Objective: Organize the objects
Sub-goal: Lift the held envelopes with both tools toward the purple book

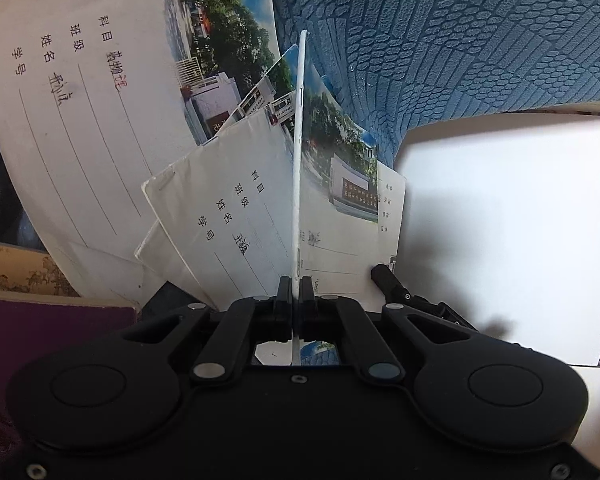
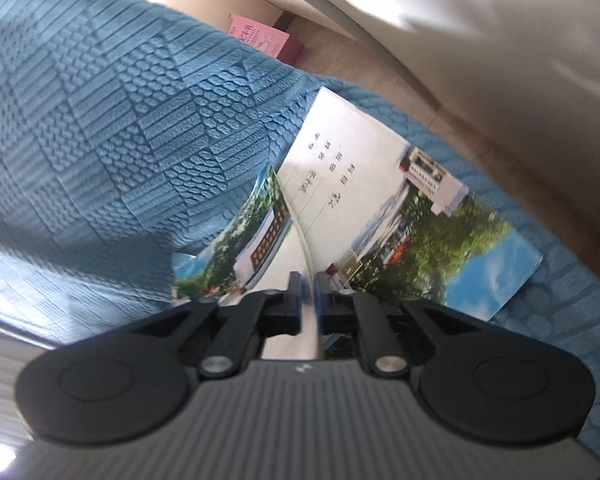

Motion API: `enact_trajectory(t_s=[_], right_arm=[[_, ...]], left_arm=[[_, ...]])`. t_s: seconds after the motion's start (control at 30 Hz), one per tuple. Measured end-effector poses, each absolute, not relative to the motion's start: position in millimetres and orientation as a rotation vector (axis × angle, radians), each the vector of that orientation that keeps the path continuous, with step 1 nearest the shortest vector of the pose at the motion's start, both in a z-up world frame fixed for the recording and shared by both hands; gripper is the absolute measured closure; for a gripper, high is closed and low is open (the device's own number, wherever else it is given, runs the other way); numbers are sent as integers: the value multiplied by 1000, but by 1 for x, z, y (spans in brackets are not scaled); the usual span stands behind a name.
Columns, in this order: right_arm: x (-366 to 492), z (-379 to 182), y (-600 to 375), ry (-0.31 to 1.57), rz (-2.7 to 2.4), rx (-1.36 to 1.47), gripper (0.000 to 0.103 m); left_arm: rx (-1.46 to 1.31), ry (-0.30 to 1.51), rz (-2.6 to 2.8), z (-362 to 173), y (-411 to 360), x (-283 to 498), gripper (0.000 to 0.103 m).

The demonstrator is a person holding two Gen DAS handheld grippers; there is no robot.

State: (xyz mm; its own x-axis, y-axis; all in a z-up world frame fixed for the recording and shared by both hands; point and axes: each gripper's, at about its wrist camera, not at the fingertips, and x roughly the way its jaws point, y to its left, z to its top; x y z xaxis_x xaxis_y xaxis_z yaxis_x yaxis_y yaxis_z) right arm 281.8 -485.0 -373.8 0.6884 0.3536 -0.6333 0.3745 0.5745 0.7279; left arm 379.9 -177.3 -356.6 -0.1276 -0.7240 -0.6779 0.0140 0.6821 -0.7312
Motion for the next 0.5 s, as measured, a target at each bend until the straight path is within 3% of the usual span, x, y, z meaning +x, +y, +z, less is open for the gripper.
enact_trajectory(t_s=[0.27,0.5], right_arm=[[253,-328,-453,812,24,715,99],[222,-309,-436,812,36,679,99]], left_arm=[[-440,1474,-740,-333,-183,356,101],[-375,1438,-735,-316,-172,325,101]])
